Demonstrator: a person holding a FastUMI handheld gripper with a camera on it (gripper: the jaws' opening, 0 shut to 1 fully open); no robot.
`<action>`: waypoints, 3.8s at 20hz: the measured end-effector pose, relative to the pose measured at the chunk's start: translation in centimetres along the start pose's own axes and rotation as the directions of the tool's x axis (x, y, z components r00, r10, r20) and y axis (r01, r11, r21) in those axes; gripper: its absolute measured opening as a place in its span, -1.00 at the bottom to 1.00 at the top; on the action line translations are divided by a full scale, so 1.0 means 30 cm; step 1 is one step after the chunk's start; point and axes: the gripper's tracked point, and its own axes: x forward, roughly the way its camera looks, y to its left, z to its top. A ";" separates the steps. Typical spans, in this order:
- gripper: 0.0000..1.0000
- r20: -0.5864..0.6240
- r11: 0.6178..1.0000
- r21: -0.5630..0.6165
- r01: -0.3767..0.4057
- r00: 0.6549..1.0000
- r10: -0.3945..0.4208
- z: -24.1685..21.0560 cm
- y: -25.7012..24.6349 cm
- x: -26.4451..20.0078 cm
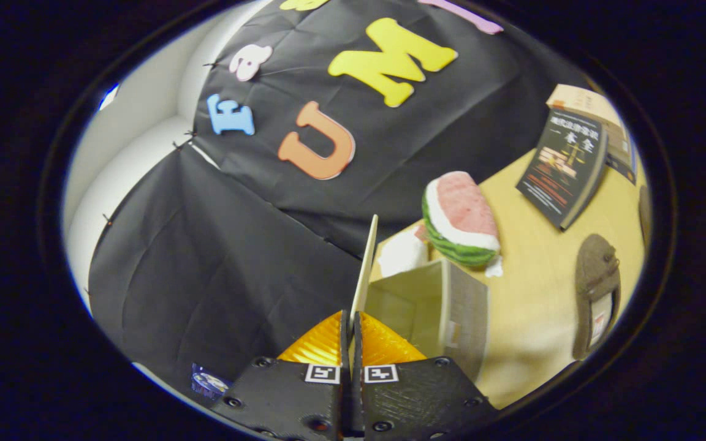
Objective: Open the storage box then place both shoes into the box .Put the left shoe in first, then the right shoe, with the right side of both shoes facing outward in a uniform manner.
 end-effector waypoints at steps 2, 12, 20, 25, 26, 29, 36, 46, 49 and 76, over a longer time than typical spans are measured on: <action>-1.00 -0.024 0.997 -0.065 -0.039 0.999 0.037 0.009 0.129 0.041; -0.92 -0.143 0.952 -0.283 -0.116 0.987 0.078 -0.145 0.471 0.346; 0.01 -0.152 0.904 -0.409 -0.126 0.986 0.068 -0.204 0.506 0.373; 0.47 -0.053 0.887 -0.462 -0.018 0.999 -0.007 -0.105 0.425 0.281; 0.56 -0.029 0.878 -0.478 0.013 0.999 -0.031 -0.082 0.399 0.247; 0.81 0.056 0.845 -0.521 0.119 0.993 -0.106 -0.016 0.305 0.129; 0.91 0.226 0.761 -0.525 0.381 0.924 -0.307 0.130 -0.009 -0.238; 0.91 0.181 0.689 -0.406 0.600 0.792 -0.583 0.119 -0.642 -0.623; 0.91 0.111 0.698 -0.361 0.618 0.772 -0.626 0.080 -0.803 -0.601; -0.99 -0.209 0.639 -0.095 0.763 0.612 -0.763 -0.136 -1.169 -0.427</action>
